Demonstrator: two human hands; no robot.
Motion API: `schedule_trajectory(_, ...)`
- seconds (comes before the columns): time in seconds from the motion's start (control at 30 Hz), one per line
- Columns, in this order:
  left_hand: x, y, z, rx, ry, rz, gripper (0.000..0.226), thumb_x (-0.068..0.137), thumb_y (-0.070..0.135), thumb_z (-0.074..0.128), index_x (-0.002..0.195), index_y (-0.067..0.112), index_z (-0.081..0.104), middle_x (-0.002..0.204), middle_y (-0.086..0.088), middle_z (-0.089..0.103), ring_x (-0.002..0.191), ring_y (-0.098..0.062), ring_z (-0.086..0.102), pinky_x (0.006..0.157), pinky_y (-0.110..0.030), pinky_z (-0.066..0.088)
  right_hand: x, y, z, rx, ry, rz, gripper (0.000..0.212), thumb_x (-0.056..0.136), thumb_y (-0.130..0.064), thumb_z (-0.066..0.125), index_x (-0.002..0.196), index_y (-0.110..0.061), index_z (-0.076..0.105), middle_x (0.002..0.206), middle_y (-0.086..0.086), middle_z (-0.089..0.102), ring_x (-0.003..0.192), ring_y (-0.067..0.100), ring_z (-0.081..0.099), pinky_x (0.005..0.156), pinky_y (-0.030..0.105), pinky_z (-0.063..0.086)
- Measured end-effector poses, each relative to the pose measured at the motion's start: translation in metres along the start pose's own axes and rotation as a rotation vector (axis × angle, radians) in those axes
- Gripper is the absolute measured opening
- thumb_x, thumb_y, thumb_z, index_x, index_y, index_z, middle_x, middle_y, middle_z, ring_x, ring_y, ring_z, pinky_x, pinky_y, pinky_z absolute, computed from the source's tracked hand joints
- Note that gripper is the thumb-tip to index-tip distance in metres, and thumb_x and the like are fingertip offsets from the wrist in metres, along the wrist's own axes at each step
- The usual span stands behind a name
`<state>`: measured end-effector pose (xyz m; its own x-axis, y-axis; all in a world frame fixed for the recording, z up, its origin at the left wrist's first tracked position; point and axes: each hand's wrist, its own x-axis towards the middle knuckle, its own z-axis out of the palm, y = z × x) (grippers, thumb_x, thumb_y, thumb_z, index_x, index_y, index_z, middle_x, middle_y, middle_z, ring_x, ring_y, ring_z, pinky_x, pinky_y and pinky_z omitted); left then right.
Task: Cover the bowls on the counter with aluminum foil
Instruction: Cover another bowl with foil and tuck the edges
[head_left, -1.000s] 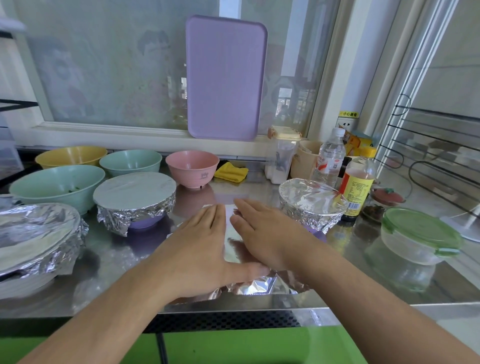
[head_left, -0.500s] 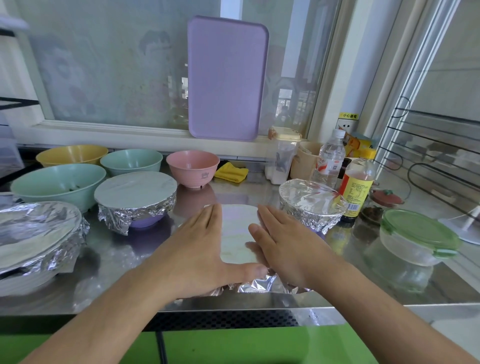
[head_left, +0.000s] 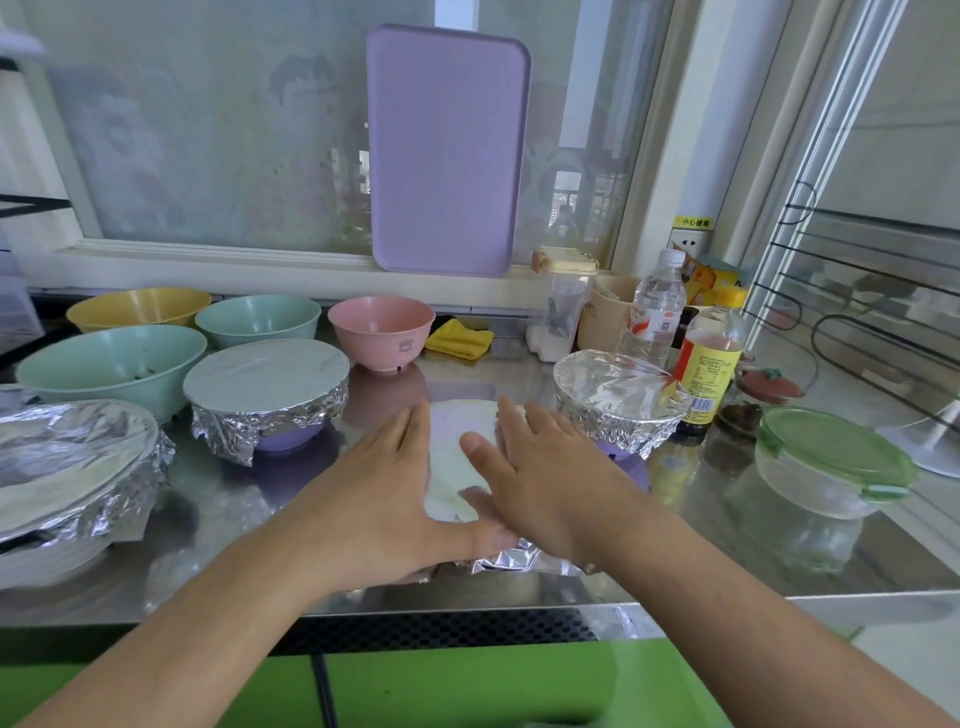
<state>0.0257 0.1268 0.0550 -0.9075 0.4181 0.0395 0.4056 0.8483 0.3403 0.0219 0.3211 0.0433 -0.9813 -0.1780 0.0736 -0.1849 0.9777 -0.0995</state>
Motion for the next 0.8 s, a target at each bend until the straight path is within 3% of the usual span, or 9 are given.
schedule_trajectory(0.07, 0.000, -0.002, 0.002, 0.010, -0.002, 0.001, 0.154, 0.059, 0.101, 0.055, 0.164, 0.014, -0.015, 0.173, 0.010, -0.008, 0.157, -0.005, -0.002, 0.123, -0.023, 0.011, -0.001, -0.006, 0.003, 0.077, 0.026, 0.053, 0.111, 0.080, -0.082, -0.005, 0.167, -0.015, 0.005, 0.169, 0.021, 0.022, 0.158, 0.035, 0.017, 0.128, 0.049, 0.019)
schedule_trajectory(0.2, -0.002, -0.006, 0.004, 0.040, 0.002, 0.005, 0.156, 0.057, 0.103, 0.053, 0.163, 0.015, -0.020, 0.173, 0.011, -0.013, 0.158, -0.005, -0.004, 0.124, -0.023, 0.007, -0.014, -0.003, 0.001, 0.070, 0.063, 0.029, 0.110, 0.080, -0.082, -0.004, 0.166, -0.014, 0.007, 0.169, 0.012, 0.024, 0.157, 0.028, 0.018, 0.128, 0.043, 0.019)
schedule_trajectory(0.3, 0.000, -0.008, 0.004, 0.049, 0.004, 0.010, 0.156, 0.057, 0.105, 0.050, 0.162, 0.016, -0.021, 0.172, 0.012, -0.010, 0.157, -0.006, -0.001, 0.125, -0.024, 0.011, -0.020, 0.003, -0.003, 0.068, 0.064, -0.003, 0.094, 0.095, -0.079, 0.005, 0.165, -0.016, 0.011, 0.168, 0.007, 0.025, 0.157, 0.023, 0.019, 0.128, 0.040, 0.019)
schedule_trajectory(0.4, 0.000, -0.009, 0.004, 0.045, -0.019, 0.027, 0.155, 0.055, 0.106, 0.050, 0.162, 0.019, -0.020, 0.169, 0.015, -0.004, 0.155, -0.005, 0.004, 0.124, -0.025, 0.016, -0.025, 0.007, -0.010, 0.073, 0.037, -0.019, 0.083, 0.104, -0.069, 0.015, 0.167, -0.016, 0.007, 0.173, 0.003, 0.019, 0.159, 0.018, 0.012, 0.127, 0.030, 0.010)
schedule_trajectory(0.57, 0.002, -0.007, -0.005, 0.004, -0.048, 0.045, 0.134, 0.059, 0.106, 0.045, 0.158, 0.026, 0.005, 0.166, 0.012, 0.014, 0.150, -0.005, 0.018, 0.118, -0.027, 0.026, -0.026, 0.009, -0.012, 0.044, 0.014, -0.029, 0.082, 0.107, -0.065, 0.018, 0.169, -0.014, 0.001, 0.176, 0.004, 0.009, 0.162, 0.017, 0.003, 0.128, 0.029, 0.003)
schedule_trajectory(0.67, 0.017, -0.002, -0.011, -0.169, -0.048, -0.010, 0.130, 0.068, 0.106, 0.027, 0.165, 0.023, 0.002, 0.174, 0.012, 0.005, 0.157, -0.003, 0.013, 0.126, -0.039, 0.023, -0.023, 0.008, -0.008, 0.035, 0.031, -0.051, 0.081, 0.108, -0.063, 0.021, 0.168, -0.011, 0.003, 0.174, 0.007, 0.015, 0.161, 0.019, 0.008, 0.130, 0.031, 0.008)
schedule_trajectory(0.73, 0.031, 0.003, -0.008, -0.209, 0.008, -0.007, 0.112, 0.082, 0.095, 0.019, 0.162, 0.018, 0.017, 0.172, 0.002, 0.020, 0.155, -0.011, 0.025, 0.124, -0.041, 0.026, -0.023, 0.008, -0.007, 0.043, 0.056, -0.053, 0.079, 0.108, -0.063, 0.020, 0.168, -0.012, 0.008, 0.173, 0.007, 0.019, 0.160, 0.019, 0.011, 0.129, 0.030, 0.009)
schedule_trajectory(0.8, 0.040, 0.008, -0.002, -0.141, 0.034, 0.008, 0.094, 0.094, 0.081, 0.015, 0.163, 0.017, 0.023, 0.171, 0.000, 0.025, 0.155, -0.015, 0.024, 0.123, -0.037, 0.024, -0.024, 0.008, -0.007, 0.037, 0.076, -0.060, 0.074, 0.110, -0.060, 0.020, 0.167, -0.012, 0.012, 0.172, 0.006, 0.021, 0.159, 0.018, 0.013, 0.127, 0.027, 0.008)
